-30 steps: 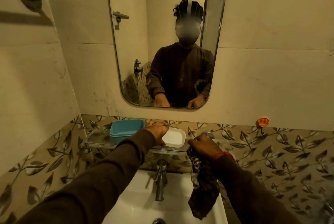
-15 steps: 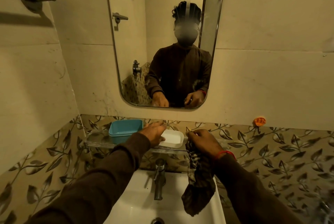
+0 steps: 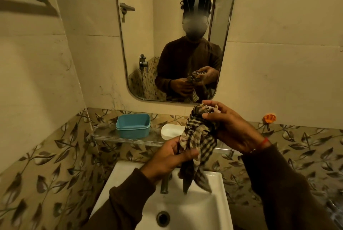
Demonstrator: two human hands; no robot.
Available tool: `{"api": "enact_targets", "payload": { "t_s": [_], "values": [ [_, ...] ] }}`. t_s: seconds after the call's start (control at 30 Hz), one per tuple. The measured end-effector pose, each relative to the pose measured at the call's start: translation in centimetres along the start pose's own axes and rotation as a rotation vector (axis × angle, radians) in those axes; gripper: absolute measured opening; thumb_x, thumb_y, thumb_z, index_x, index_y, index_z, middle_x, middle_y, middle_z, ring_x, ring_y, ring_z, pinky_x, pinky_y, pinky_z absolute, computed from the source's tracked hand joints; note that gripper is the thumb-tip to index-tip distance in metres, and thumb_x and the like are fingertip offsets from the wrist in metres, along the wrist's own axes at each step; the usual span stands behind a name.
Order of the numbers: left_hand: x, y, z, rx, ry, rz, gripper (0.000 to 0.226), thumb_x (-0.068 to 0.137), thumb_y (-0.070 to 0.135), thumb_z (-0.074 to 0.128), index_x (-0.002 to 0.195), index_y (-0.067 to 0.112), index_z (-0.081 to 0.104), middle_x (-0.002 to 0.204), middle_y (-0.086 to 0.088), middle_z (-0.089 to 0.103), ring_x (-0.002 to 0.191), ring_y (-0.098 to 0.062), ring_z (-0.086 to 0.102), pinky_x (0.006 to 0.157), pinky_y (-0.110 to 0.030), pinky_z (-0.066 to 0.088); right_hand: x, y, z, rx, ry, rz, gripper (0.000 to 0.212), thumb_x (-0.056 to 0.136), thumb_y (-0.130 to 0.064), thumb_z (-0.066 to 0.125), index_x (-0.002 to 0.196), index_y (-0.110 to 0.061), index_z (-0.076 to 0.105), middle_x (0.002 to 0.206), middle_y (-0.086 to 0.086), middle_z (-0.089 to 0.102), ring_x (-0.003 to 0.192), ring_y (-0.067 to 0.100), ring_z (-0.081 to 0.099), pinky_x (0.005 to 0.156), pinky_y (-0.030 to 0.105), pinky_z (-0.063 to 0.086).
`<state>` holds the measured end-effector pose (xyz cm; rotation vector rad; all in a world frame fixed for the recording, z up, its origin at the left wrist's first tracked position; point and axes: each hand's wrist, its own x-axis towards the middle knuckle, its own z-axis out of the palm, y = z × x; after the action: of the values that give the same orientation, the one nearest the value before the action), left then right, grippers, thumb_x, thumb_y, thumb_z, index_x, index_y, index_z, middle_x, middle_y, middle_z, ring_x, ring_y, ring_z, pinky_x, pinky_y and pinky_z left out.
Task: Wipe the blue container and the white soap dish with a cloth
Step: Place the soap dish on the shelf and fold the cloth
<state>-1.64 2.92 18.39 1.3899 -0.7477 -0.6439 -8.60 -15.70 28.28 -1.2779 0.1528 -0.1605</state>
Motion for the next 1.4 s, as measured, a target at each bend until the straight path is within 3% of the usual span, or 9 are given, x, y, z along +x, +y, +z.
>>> {"api": "enact_targets", "payload": {
  "t_s": [0.2, 0.43, 0.53, 0.63, 0.77, 0.93, 1.1, 1.27, 1.4],
  "values": [
    [-0.3, 1.4, -0.2, 0.046, 0.16, 0.073, 0.029, 0.089, 0.032, 0.068, 0.117, 0.026, 0.069, 0.113, 0.004, 0.077, 0.106, -0.012, 0.071, 0.082, -0.025, 0.057, 0.7, 1.6, -1.3, -0.549, 0.264, -0.086, 0.025, 0.089, -0.031, 0.068, 0.113, -0.03, 0.061, 0.105, 0.007, 0.072, 0.095, 0.027, 0.07, 0.079, 0.053, 0.059],
    [1.3, 3.0, -0.9, 0.08, 0.394, 0.144, 0.025, 0.103, 0.02, 0.052, 0.108, 0.039, 0.066, 0.105, 0.021, 0.075, 0.101, 0.002, 0.069, 0.081, -0.019, 0.055, 2.0, 3.2, -2.9, -1.109, 0.487, -0.307, 0.036, 0.092, -0.05, 0.055, 0.123, -0.031, 0.052, 0.105, -0.005, 0.063, 0.086, 0.013, 0.063, 0.073, 0.039, 0.058],
    [2.2, 3.8, -1.0, 0.114, 0.449, 0.16, 0.023, 0.104, 0.019, 0.049, 0.11, 0.035, 0.066, 0.106, 0.013, 0.074, 0.105, -0.008, 0.068, 0.087, -0.028, 0.055, 1.8, 2.7, -1.9, -0.911, 0.338, -0.387, 0.033, 0.088, -0.053, 0.057, 0.115, -0.035, 0.056, 0.104, -0.008, 0.064, 0.084, 0.007, 0.064, 0.067, 0.027, 0.057],
    [2.7, 4.8, -0.8, -0.013, 0.453, 0.176, 0.024, 0.103, 0.023, 0.05, 0.12, 0.027, 0.067, 0.113, 0.002, 0.075, 0.108, -0.018, 0.069, 0.084, -0.029, 0.058, 1.3, 2.3, -0.4, -0.735, 0.111, -0.36, 0.052, 0.08, -0.065, 0.056, 0.122, -0.033, 0.058, 0.113, -0.011, 0.067, 0.099, 0.004, 0.065, 0.083, 0.034, 0.059],
    [3.1, 6.2, 0.2, -0.05, 0.286, 0.182, 0.04, 0.101, 0.049, 0.043, 0.133, 0.033, 0.061, 0.134, 0.0, 0.065, 0.126, -0.017, 0.059, 0.105, -0.039, 0.048, 1.3, 2.5, 2.1, -0.633, -0.092, -0.336, 0.05, 0.081, -0.063, 0.062, 0.122, -0.035, 0.06, 0.113, -0.01, 0.07, 0.105, 0.006, 0.066, 0.089, 0.031, 0.055],
    [4.1, 6.6, 0.6, 0.162, 0.312, 0.252, 0.075, 0.09, 0.064, 0.032, 0.155, 0.028, 0.029, 0.156, 0.003, 0.04, 0.138, -0.01, 0.042, 0.099, -0.012, 0.043, 1.8, 1.7, 2.5, -0.305, 0.017, -0.361, 0.024, 0.096, -0.024, 0.06, 0.118, -0.018, 0.068, 0.11, 0.003, 0.074, 0.107, 0.019, 0.068, 0.095, 0.04, 0.051],
    [3.5, 5.1, 1.1, -0.015, 0.424, 0.094, 0.033, 0.1, 0.046, 0.049, 0.127, 0.027, 0.046, 0.134, -0.006, 0.059, 0.11, -0.011, 0.062, 0.085, -0.03, 0.055, 1.9, 1.4, 2.5, -0.166, 0.11, -0.347, 0.023, 0.099, -0.019, 0.054, 0.116, -0.013, 0.068, 0.108, 0.009, 0.074, 0.106, 0.028, 0.068, 0.091, 0.041, 0.055],
    [2.2, 2.5, 2.7, -0.36, 0.18, -0.203, 0.074, 0.082, 0.076, 0.053, 0.144, 0.036, 0.046, 0.143, -0.002, 0.058, 0.126, -0.027, 0.056, 0.103, -0.056, 0.047, 2.0, 1.3, 3.4, 0.08, 0.208, -0.341, 0.025, 0.1, -0.012, 0.048, 0.119, -0.007, 0.064, 0.111, 0.016, 0.072, 0.107, 0.033, 0.067, 0.092, 0.045, 0.055],
    [1.9, 3.0, 2.8, -0.885, 0.035, -0.096, 0.063, 0.097, 0.056, 0.055, 0.142, 0.013, 0.057, 0.143, -0.017, 0.058, 0.13, -0.034, 0.058, 0.109, -0.049, 0.047, 2.0, 2.6, 5.3, 0.381, 0.157, -0.147, 0.034, 0.098, -0.006, 0.044, 0.129, 0.005, 0.054, 0.126, 0.035, 0.057, 0.117, 0.048, 0.057, 0.102, 0.059, 0.044]
  ]
}}
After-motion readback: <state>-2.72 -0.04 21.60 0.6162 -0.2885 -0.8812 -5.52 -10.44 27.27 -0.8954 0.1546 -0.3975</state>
